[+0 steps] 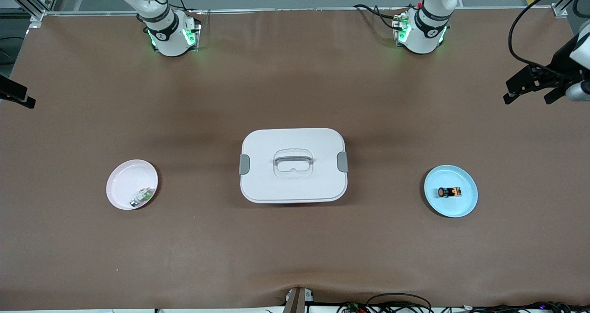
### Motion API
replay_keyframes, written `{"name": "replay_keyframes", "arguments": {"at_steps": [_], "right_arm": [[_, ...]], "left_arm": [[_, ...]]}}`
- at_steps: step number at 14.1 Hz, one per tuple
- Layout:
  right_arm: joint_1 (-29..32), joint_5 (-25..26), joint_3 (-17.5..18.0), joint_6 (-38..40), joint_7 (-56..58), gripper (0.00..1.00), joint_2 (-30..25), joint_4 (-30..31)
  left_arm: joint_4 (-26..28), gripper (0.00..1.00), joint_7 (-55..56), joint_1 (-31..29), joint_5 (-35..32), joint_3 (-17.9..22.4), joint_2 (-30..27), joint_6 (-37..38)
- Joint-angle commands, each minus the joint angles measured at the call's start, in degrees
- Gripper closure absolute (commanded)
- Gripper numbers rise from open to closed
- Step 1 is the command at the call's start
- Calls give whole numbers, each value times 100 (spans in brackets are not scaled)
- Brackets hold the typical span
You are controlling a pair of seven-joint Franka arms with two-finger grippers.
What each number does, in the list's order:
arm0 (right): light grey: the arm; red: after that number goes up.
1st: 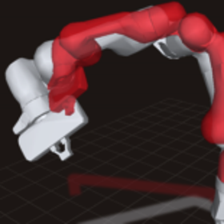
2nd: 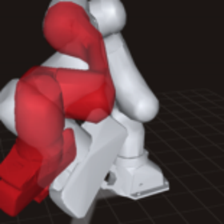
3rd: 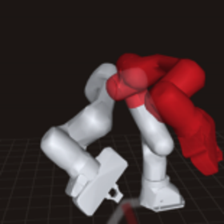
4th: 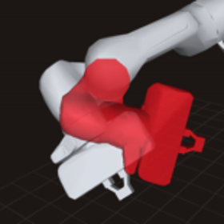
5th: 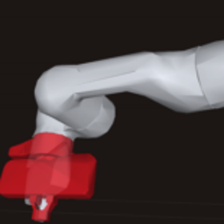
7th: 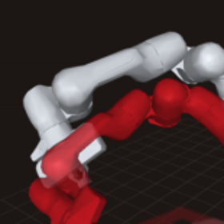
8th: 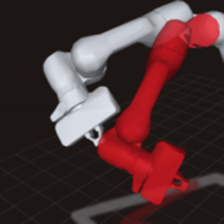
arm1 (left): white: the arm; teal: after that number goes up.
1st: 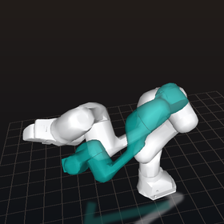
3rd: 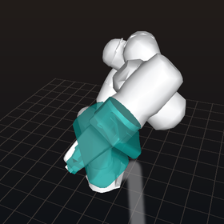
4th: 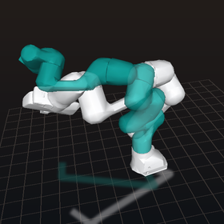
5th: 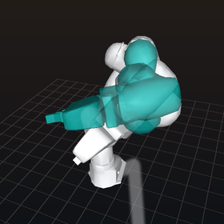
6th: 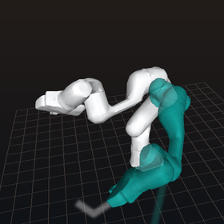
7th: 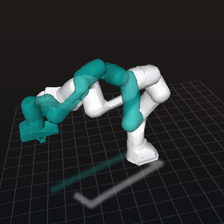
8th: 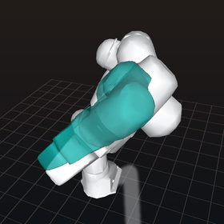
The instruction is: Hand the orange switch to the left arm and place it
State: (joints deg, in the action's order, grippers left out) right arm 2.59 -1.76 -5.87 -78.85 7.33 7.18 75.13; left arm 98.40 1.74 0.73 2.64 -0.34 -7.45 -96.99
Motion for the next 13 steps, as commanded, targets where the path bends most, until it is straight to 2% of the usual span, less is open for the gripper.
{"name": "replay_keyframes", "arguments": {"at_steps": [1, 13], "right_arm": [[58, -27, 25, -7, 58, 0, -85, 37], [49, -27, 25, -7, 58, 0, -85, 45]], "left_arm": [[100, 0, -25, -29, -1, 25, -82, -13], [82, 0, 2, -73, -97, -1, 42, 110]]}}
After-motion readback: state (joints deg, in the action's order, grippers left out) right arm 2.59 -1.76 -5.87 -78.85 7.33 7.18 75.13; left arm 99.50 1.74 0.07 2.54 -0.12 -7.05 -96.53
